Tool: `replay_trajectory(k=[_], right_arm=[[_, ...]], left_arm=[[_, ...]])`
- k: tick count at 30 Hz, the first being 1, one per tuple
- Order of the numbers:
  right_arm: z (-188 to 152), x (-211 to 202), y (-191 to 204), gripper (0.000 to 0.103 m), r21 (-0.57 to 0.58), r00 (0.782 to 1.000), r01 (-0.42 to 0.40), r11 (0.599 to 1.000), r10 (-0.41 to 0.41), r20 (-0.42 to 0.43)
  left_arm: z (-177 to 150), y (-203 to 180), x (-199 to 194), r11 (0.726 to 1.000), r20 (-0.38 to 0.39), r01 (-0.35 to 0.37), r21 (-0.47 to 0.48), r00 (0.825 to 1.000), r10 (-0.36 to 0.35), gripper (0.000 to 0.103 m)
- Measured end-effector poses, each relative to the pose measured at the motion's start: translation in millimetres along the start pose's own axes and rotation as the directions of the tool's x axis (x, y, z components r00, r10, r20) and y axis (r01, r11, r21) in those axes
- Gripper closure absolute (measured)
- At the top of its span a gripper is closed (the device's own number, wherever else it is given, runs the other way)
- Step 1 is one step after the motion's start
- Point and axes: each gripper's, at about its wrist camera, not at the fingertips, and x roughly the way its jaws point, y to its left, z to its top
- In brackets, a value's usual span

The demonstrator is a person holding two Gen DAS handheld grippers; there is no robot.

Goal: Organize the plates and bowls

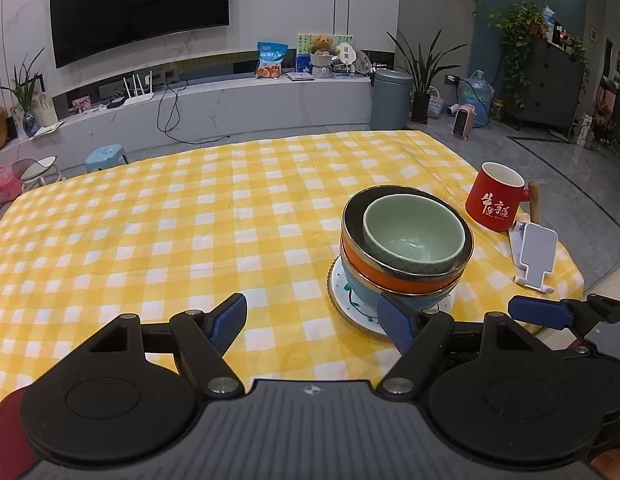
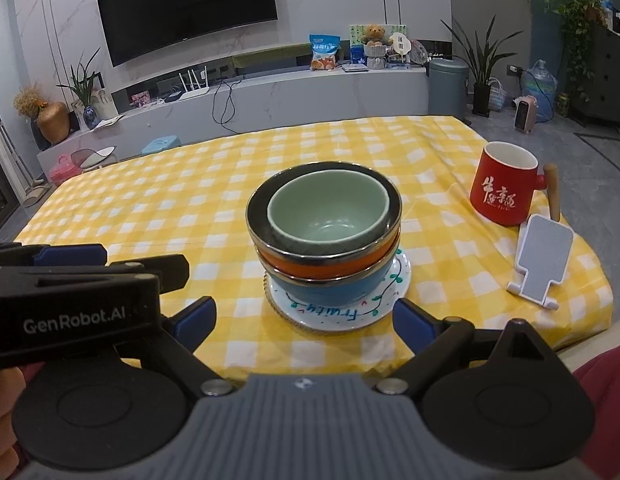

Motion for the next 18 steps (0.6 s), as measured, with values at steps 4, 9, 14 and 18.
replay_trajectory(k=[4,9,14,18], right_arm=[[0.4,-0.5,2.7,0.010,-0.006,1.000,0.006,1.000,-0.005,0.003],[-0.2,-0.3,1.4,0.010,0.006,1.000,0.005,1.000,-0.005,0.009],[-1.1,-0.2,1.4,0.010,0.002,1.000,0.019,1.000,-0.019,0.013],[-2.1,-0.2,2.1,0.010,0.002,1.000,0.021,1.000,-0.021,0.010]], left_arm=[[0.2,1.9,-0.7,1.000,-0.003,0.001,-0.007,1.000,-0.001,0.016],[0.4,3.1,-1.6,1.000,-0.008,0.008,-0.012,1.000,-0.009,0.016],[0.2,2.0,-1.5,1.000,-0.005,0.004,-0.003,1.000,-0.004,0.016],[-0.1,1.4,-1.5,1.000,-0.005,0.001,0.000,1.000,-0.001,0.016]])
